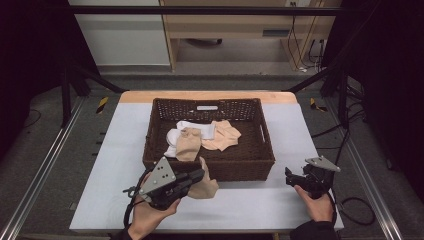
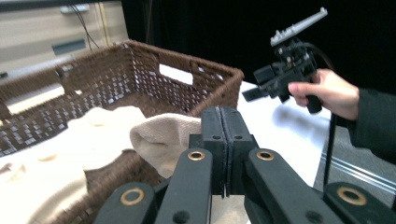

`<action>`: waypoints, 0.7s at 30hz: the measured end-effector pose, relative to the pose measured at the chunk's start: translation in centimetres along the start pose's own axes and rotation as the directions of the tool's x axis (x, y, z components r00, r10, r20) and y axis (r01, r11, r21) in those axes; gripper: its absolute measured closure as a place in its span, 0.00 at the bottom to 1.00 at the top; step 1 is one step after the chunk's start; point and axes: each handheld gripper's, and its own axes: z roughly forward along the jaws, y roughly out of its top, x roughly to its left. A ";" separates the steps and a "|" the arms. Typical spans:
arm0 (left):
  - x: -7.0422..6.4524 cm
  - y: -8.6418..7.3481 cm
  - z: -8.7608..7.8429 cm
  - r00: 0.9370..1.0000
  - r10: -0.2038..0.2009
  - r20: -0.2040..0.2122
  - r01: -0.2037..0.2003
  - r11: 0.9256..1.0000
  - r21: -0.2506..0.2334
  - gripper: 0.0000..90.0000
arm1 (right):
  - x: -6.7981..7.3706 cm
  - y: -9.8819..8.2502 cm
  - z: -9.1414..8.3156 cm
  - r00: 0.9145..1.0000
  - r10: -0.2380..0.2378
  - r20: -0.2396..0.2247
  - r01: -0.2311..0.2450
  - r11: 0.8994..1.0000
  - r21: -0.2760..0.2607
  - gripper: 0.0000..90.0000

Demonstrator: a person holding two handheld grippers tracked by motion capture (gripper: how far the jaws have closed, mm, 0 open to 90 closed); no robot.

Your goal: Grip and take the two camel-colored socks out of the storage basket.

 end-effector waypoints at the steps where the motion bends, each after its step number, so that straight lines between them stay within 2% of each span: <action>1: 0.0 -0.3 0.1 1.000 0.000 0.001 0.000 1.000 0.010 0.99 | 0.0 0.0 0.0 1.000 -0.001 0.000 0.001 1.000 -0.001 0.06; 4: -0.2 -1.6 0.7 1.000 -0.006 0.007 0.006 0.998 0.055 0.99 | 0.0 0.0 0.0 1.000 -0.001 0.000 0.001 1.000 0.000 0.06; 10: -0.2 -3.3 1.5 1.000 -0.021 0.009 0.020 0.994 0.103 0.98 | 0.0 -0.1 0.0 1.000 -0.005 0.001 0.005 1.000 0.001 0.06; 13: 0.2 -4.5 2.0 0.999 -0.040 -0.001 0.040 0.990 0.136 0.99 | 0.1 -0.1 0.1 1.000 -0.004 0.000 0.004 1.000 0.003 0.06; 21: 0.9 -6.2 3.0 0.998 -0.063 -0.015 0.065 0.979 0.193 0.98 | 0.1 -0.1 0.1 1.000 -0.007 0.001 0.007 1.000 0.008 0.06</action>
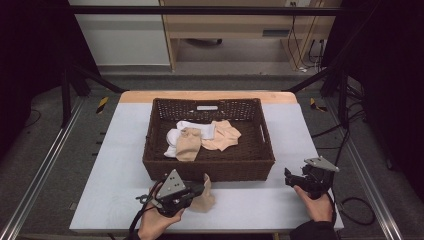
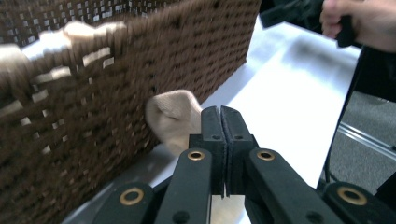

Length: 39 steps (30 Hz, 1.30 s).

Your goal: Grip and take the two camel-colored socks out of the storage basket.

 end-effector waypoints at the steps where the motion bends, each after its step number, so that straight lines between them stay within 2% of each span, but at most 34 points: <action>1: 0.1 -0.2 0.2 1.000 -0.002 -0.003 0.002 1.000 0.006 0.98 | 0.0 0.0 0.0 1.000 -0.002 0.000 0.002 1.000 -0.001 0.06; 4: 0.3 -0.7 0.6 1.000 0.002 -0.021 -0.002 0.999 0.035 0.96 | -0.1 0.0 0.1 1.000 -0.007 0.001 0.007 1.000 0.001 0.06; 6: 0.4 -0.7 0.7 1.000 0.003 -0.023 -0.002 0.999 0.037 0.94 | 0.0 0.0 0.1 1.000 -0.007 0.001 0.007 1.000 0.002 0.06; 9: 0.4 -0.8 0.8 0.999 0.020 -0.036 -0.018 0.999 0.050 0.84 | 0.0 0.0 0.1 1.000 -0.006 -0.001 0.006 1.000 0.005 0.06; 10: 0.4 -0.8 0.7 0.999 0.020 -0.040 -0.018 0.999 0.042 0.78 | 0.0 0.0 0.1 1.000 -0.008 -0.001 0.008 1.000 0.005 0.06; 12: 0.4 -0.7 0.5 0.999 0.011 -0.038 -0.010 1.000 0.025 0.74 | 0.0 -0.1 0.1 1.000 -0.007 0.001 0.007 1.000 0.004 0.06; 16: 0.4 -0.3 -0.1 0.998 0.015 -0.059 -0.015 1.000 0.004 0.71 | -0.1 0.0 0.1 1.000 -0.008 0.003 0.008 1.000 0.002 0.06; 23: 1.3 1.5 -2.8 0.994 -0.012 -0.107 0.003 0.996 -0.091 0.68 | -0.1 0.0 -0.1 1.000 0.000 0.002 0.000 1.000 -0.003 0.06; 28: 2.5 3.1 -4.7 0.988 -0.043 -0.146 0.018 0.986 -0.165 0.65 | -0.1 -0.1 0.0 1.000 -0.006 0.004 0.006 1.000 0.001 0.06; 32: 3.7 5.0 -5.5 0.981 -0.036 -0.189 0.001 0.984 -0.181 0.64 | -0.1 -0.1 0.0 1.000 -0.005 0.003 0.005 1.000 0.001 0.06; 33: 3.7 5.0 -5.5 0.981 -0.036 -0.189 0.001 0.984 -0.181 0.64 | -0.1 -0.1 0.0 1.000 -0.005 0.003 0.005 1.000 0.001 0.06; 35: 4.3 6.0 -5.5 0.977 -0.036 -0.209 -0.003 0.983 -0.184 0.62 | -0.1 0.0 0.0 1.000 0.003 0.001 -0.003 1.000 0.000 0.06; 39: 5.4 7.7 -5.4 0.974 -0.030 -0.225 -0.014 0.981 -0.195 0.60 | -0.1 0.0 0.0 1.000 0.004 0.001 -0.004 1.000 -0.001 0.06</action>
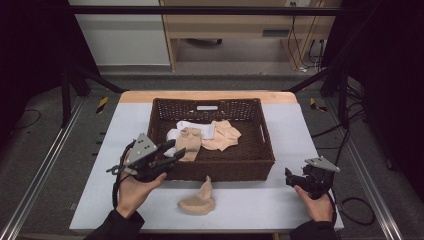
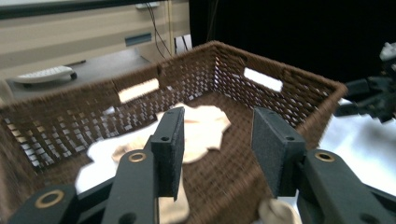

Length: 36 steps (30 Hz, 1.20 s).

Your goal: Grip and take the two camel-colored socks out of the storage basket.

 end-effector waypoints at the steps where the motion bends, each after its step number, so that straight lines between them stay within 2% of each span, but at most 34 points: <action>1: 0.2 0.4 0.2 1.000 0.000 -0.004 0.000 1.000 -0.001 0.59 | 0.0 0.0 0.0 1.000 0.002 0.001 -0.002 1.000 0.002 0.06; 3: 0.7 1.2 0.7 1.000 0.016 -0.019 -0.016 1.000 -0.008 0.57 | -0.1 0.0 0.0 1.000 -0.002 0.003 0.002 1.000 -0.001 0.06; 13: 2.5 3.3 3.0 0.998 0.023 -0.066 -0.024 1.000 -0.010 0.53 | -0.1 0.0 0.0 1.000 0.001 0.000 -0.001 1.000 -0.001 0.05; 16: 3.6 3.6 4.2 0.996 0.006 -0.091 -0.007 1.000 -0.008 0.52 | -0.1 0.0 0.1 1.000 0.001 0.003 -0.001 1.000 -0.003 0.05; 18: 3.8 3.6 4.5 0.996 -0.005 -0.093 0.004 1.000 -0.005 0.52 | -0.1 0.1 0.1 1.000 0.003 0.001 -0.003 1.000 -0.002 0.05; 19: 4.4 3.5 5.3 0.994 -0.007 -0.108 0.008 1.000 0.008 0.52 | -0.1 0.1 0.1 1.000 0.004 0.000 -0.004 1.000 0.001 0.05; 27: 6.4 2.6 7.8 0.987 -0.013 -0.159 0.019 0.999 0.034 0.53 | -0.2 0.1 0.2 1.000 0.002 -0.001 -0.002 1.000 0.000 0.05; 30: 7.2 2.2 8.7 0.986 -0.037 -0.160 0.047 0.997 0.057 0.55 | -0.2 0.1 0.2 1.000 0.004 -0.001 -0.004 1.000 0.000 0.05; 31: 7.4 1.9 9.2 0.985 -0.032 -0.171 0.046 0.996 0.078 0.56 | -0.2 0.1 0.2 1.000 0.004 -0.002 -0.004 1.000 0.000 0.05; 33: 7.5 1.7 9.5 0.984 -0.030 -0.176 0.046 0.995 0.088 0.57 | -0.2 0.1 0.2 1.000 0.005 -0.001 -0.005 1.000 0.002 0.05; 34: 7.8 1.3 10.1 0.983 -0.023 -0.180 0.044 0.992 0.114 0.57 | -0.1 0.1 0.2 1.000 0.006 -0.001 -0.006 1.000 0.004 0.05; 36: 7.8 1.1 10.3 0.983 -0.024 -0.182 0.047 0.991 0.123 0.58 | -0.1 0.1 0.2 1.000 0.000 0.000 0.000 1.000 0.003 0.05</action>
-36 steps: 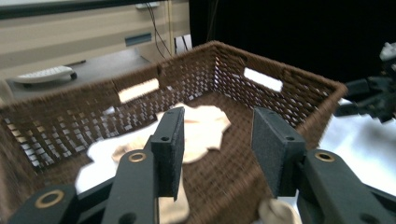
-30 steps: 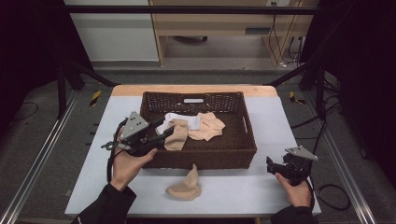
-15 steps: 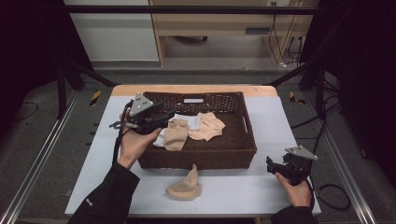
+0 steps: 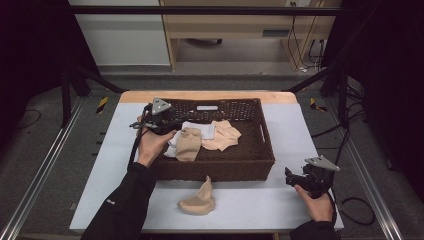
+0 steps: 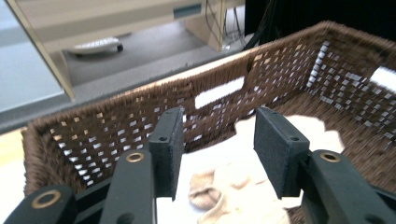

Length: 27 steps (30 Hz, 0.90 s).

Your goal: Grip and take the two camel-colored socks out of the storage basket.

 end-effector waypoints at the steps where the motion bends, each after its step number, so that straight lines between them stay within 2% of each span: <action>1: 0.1 -0.2 0.3 1.000 0.000 -0.003 0.000 1.000 0.011 0.59 | 0.0 0.0 0.0 1.000 0.001 0.000 -0.001 1.000 0.000 0.05; 2: 0.3 -0.6 0.8 1.000 -0.007 -0.004 0.007 0.999 0.032 0.59 | 0.0 0.0 0.0 1.000 0.005 -0.001 -0.005 1.000 0.001 0.05; 7: 0.5 -1.4 1.6 1.000 -0.008 -0.025 0.010 0.997 0.070 0.61 | 0.0 0.0 0.0 1.000 0.007 0.000 -0.007 1.000 0.000 0.05; 14: 0.4 -2.5 2.4 1.000 0.001 -0.021 0.002 0.992 0.125 0.65 | 0.0 0.0 0.0 1.000 0.001 0.001 -0.001 1.000 0.000 0.05; 17: 0.3 -3.1 2.8 1.000 0.003 -0.014 0.000 0.986 0.165 0.65 | 0.0 0.0 0.1 1.000 -0.005 0.002 0.005 1.000 0.002 0.05; 20: 0.3 -3.7 3.1 1.000 0.007 -0.009 -0.005 0.983 0.185 0.64 | 0.0 0.0 0.1 1.000 -0.005 0.002 0.005 1.000 0.001 0.05; 21: 0.3 -4.1 3.3 1.000 0.011 -0.010 -0.009 0.979 0.206 0.64 | 0.0 0.0 0.1 1.000 -0.006 0.002 0.006 1.000 0.002 0.05; 24: 0.3 -4.3 3.4 1.000 0.014 -0.007 -0.012 0.975 0.220 0.62 | 0.0 0.0 0.1 1.000 -0.005 0.002 0.005 1.000 0.003 0.05; 27: 0.2 -4.5 3.7 0.999 0.033 -0.004 -0.031 0.967 0.251 0.61 | 0.1 0.0 0.1 1.000 -0.007 0.002 0.007 1.000 0.003 0.05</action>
